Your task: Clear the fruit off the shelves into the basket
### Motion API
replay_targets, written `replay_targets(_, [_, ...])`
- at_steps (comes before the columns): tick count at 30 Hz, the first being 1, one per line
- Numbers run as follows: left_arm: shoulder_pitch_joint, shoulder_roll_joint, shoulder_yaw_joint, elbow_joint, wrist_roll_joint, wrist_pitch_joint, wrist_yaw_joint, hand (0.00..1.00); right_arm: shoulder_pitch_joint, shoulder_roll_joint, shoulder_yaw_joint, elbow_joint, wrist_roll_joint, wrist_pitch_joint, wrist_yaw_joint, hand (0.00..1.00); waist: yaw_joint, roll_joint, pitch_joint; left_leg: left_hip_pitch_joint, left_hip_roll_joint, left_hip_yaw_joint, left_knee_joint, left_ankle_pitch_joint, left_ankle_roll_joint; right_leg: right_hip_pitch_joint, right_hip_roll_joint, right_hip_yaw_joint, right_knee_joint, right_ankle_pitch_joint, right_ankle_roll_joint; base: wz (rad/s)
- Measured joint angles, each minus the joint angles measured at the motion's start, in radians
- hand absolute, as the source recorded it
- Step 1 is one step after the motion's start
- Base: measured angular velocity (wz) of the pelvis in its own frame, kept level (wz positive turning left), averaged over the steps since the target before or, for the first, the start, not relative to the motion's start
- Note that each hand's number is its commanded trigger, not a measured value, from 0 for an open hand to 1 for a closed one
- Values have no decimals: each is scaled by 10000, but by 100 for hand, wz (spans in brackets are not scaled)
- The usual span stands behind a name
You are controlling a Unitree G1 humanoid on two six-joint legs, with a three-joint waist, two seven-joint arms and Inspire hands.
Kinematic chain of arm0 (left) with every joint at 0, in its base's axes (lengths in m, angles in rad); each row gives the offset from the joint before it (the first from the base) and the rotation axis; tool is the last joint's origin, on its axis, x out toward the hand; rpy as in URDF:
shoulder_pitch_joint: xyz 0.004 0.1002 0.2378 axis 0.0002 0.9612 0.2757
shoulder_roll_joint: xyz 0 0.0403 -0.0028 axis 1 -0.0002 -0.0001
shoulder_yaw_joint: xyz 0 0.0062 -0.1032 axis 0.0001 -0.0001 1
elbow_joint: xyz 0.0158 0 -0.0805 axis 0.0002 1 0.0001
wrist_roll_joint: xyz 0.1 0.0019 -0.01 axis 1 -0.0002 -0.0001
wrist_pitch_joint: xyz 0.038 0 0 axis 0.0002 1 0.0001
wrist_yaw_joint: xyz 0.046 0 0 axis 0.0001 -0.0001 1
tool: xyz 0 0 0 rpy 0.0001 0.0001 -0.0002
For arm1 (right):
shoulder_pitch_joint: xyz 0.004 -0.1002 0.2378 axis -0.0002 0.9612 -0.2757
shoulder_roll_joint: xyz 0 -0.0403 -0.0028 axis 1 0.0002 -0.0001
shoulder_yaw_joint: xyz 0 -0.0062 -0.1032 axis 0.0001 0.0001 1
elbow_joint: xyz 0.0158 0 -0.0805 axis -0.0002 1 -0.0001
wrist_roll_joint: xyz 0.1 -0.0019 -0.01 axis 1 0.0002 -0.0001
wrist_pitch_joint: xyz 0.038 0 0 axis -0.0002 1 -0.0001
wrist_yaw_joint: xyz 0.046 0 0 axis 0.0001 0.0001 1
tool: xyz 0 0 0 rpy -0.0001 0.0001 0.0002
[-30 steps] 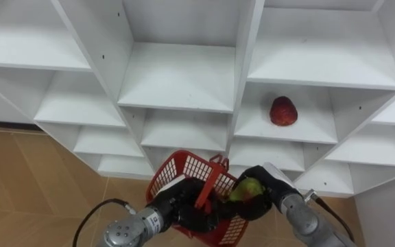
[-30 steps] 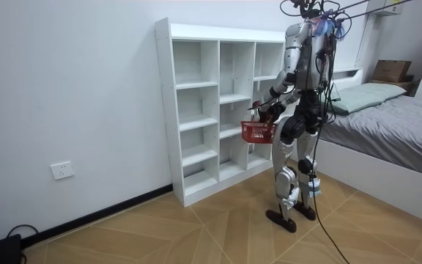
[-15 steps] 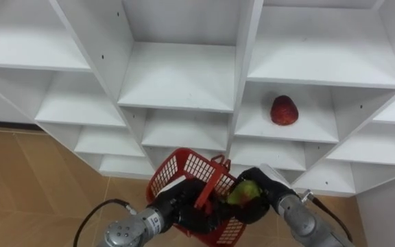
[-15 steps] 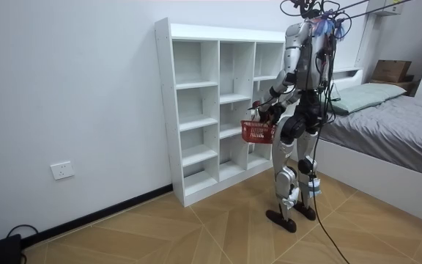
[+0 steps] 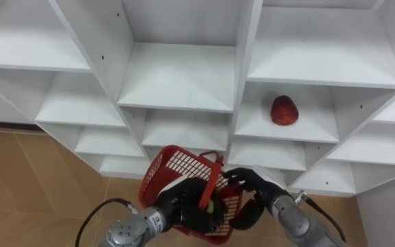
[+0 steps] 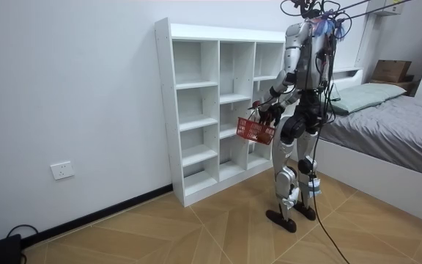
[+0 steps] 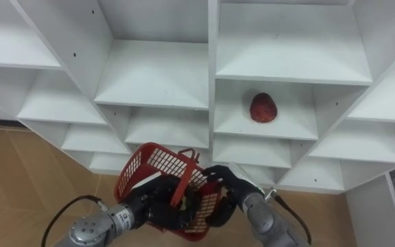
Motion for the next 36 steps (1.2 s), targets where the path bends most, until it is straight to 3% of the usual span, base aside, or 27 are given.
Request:
replay_targets(13, [1,-11,-54,0,50,1,43,100,0,47,38,0,-1,0,14,0,-6,142,5,-2,-1,0,-4,0,0,5,-2,-20,0,0,0,0])
replay_targets(24, [5,-21,-52,-3,61,0,84,100,0,72,43,-12,0,-1,119,0,5,144,4,0,1,10,0,0,0,6,-1,-26,2,0,0,0])
replay_targets(30, [70,-43,52,323,67,-28,563,100,65,62,111,-13,-37,-5,115,0,53,130,1,112,-7,40,-31,0,0,71,19,8,4,0,0,-1])
replay_targets(36, [378,163,339,558,74,-27,961,100,659,-17,320,-799,237,-4,113,0,63,5,-73,267,-8,54,-65,0,0,207,59,23,-9,-2,2,-1])
